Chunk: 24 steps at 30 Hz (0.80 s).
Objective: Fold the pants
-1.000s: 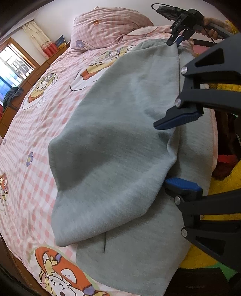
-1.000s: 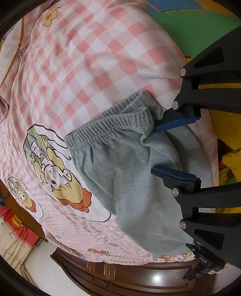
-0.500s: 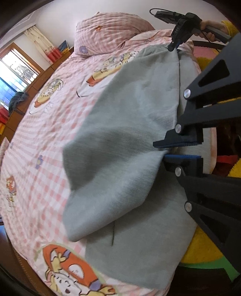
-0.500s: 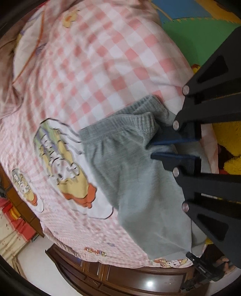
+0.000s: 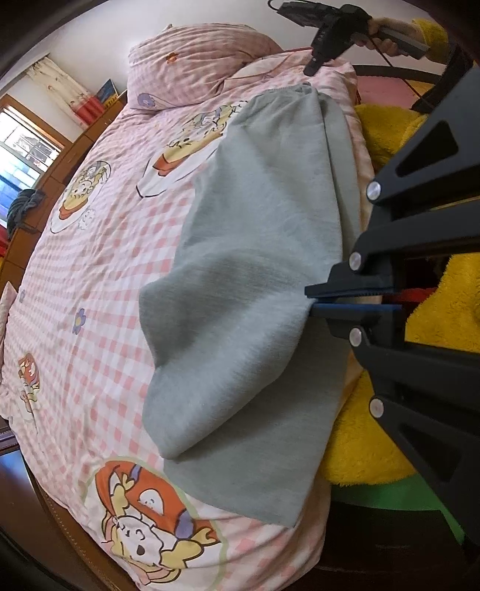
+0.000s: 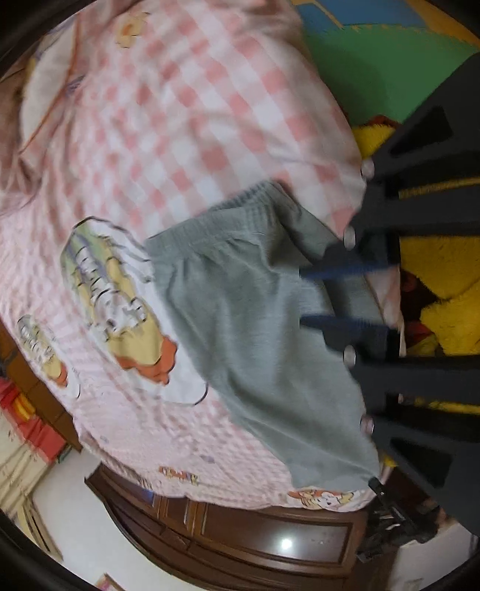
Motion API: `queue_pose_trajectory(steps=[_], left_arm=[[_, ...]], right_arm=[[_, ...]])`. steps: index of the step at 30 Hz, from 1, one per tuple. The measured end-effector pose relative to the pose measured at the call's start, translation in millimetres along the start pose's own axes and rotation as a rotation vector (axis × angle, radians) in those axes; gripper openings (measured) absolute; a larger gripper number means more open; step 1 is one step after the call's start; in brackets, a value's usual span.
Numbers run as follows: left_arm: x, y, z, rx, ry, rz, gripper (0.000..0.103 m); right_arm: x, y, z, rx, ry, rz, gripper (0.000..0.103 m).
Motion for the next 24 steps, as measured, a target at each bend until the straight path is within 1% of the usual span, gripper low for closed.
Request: queue_pose_trajectory(steps=[4, 6, 7, 8, 11, 13, 16, 19, 21, 23, 24], left_arm=[[0, -7, 1, -0.010, -0.008, -0.010, 0.003], [1, -7, 2, -0.004, -0.023, -0.020, 0.003], [0, -6, 2, -0.003, -0.022, -0.018, 0.003], [0, -6, 3, -0.002, -0.018, -0.014, 0.003], [-3, -4, 3, -0.004, -0.005, -0.007, 0.003], [-5, 2, 5, 0.000, -0.009, -0.006, 0.003], [-6, 8, 8, -0.002, -0.019, -0.014, 0.003], [-9, 2, 15, -0.035, -0.014, -0.011, 0.003], [-13, -11, 21, -0.073, -0.002, -0.025, 0.003], [-15, -18, 24, -0.089, 0.001, -0.024, 0.003], [-16, -23, 25, -0.095, -0.006, -0.035, 0.003]], right_arm=[[6, -15, -3, 0.003, -0.050, 0.022, 0.028], [9, -21, -7, 0.013, -0.068, 0.017, 0.026], [9, -22, -7, 0.013, -0.071, 0.022, 0.009], [9, -20, -8, 0.022, -0.067, 0.026, 0.003], [7, 1, -9, 0.079, -0.041, 0.020, 0.003], [8, 19, -8, 0.110, -0.018, 0.042, 0.003], [15, 22, -4, 0.087, -0.015, 0.035, 0.003], [22, 3, 5, 0.028, 0.011, 0.092, 0.003], [25, -11, 8, 0.001, 0.030, 0.123, 0.003], [28, -20, 10, -0.020, 0.041, 0.153, 0.004], [28, -22, 10, -0.029, 0.045, 0.161, 0.005]])
Point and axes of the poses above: each gripper's, at about its wrist camera, not at the fingertips, and y roughly against the way its jaws point, x to its right, z to its underside, the point moved 4 cm from there along -y, roughly the way its jaws point, and after that the axes turned 5 degrees about y, right-handed, at the moved point
